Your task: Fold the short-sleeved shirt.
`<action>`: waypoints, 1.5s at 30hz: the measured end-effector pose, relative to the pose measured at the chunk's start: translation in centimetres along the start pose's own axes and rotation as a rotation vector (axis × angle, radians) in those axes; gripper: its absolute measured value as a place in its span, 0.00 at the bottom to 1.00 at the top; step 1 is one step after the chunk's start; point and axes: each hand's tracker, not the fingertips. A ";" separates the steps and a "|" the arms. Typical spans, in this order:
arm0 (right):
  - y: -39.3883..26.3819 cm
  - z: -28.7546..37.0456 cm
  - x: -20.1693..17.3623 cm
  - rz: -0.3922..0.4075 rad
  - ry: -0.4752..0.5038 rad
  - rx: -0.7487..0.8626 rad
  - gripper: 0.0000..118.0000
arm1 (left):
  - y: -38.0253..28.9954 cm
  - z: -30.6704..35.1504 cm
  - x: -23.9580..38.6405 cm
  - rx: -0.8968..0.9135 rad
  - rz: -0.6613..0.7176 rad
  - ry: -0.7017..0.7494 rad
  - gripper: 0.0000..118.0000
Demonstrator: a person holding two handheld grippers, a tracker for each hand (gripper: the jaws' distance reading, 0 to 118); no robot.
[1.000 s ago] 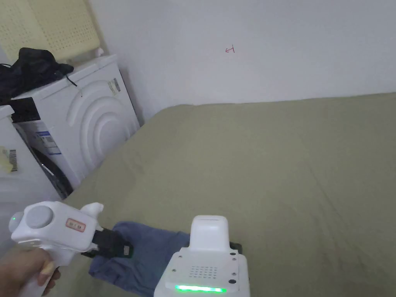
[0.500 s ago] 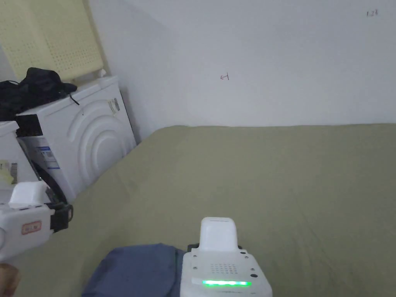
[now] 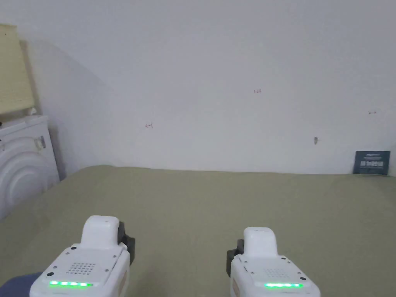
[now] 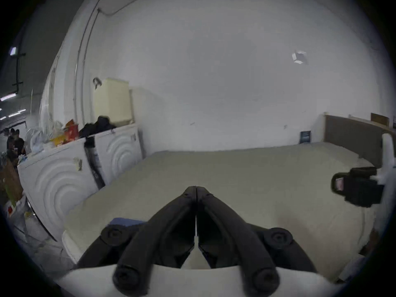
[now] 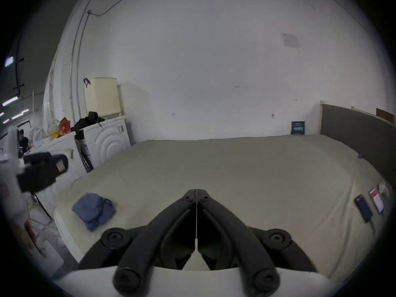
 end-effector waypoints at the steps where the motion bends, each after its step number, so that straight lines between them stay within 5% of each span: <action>1: -0.3 0.9 2.2 0.012 -0.030 0.022 0.00 | 0.3 0.5 2.1 -0.004 0.003 -0.035 0.02; 8: -1.7 6.3 13.4 0.090 -0.192 0.056 0.01 | 0.0 3.9 12.3 0.007 -0.033 -0.133 0.02; 15: -1.0 9.3 17.1 0.117 -0.280 0.143 0.02 | -1.1 4.4 13.4 -0.017 0.014 -0.142 0.02; 17: -0.5 9.6 17.5 0.123 -0.281 0.167 0.10 | -0.8 4.4 13.0 -0.034 0.092 -0.131 0.02; 18: -0.3 9.6 17.7 0.135 -0.280 0.177 0.24 | -0.7 4.5 12.7 -0.025 0.108 -0.123 0.03; 19: -0.2 9.6 17.8 0.142 -0.277 0.186 0.48 | -0.7 4.5 12.4 -0.017 0.105 -0.121 0.11; 20: -0.1 9.7 17.9 0.151 -0.270 0.192 0.80 | -0.4 4.5 12.4 -0.004 0.096 -0.124 0.33; 22: 0.1 9.7 17.9 0.159 -0.264 0.188 0.96 | -0.1 4.3 12.1 0.007 0.085 -0.130 0.92; 23: 0.0 10.0 17.8 0.160 -0.265 0.204 0.97 | 0.1 4.1 12.1 0.003 0.078 -0.131 1.00; 45: -0.1 10.7 17.8 0.036 -0.204 0.217 1.00 | 0.3 4.6 11.6 0.021 0.091 -0.114 1.00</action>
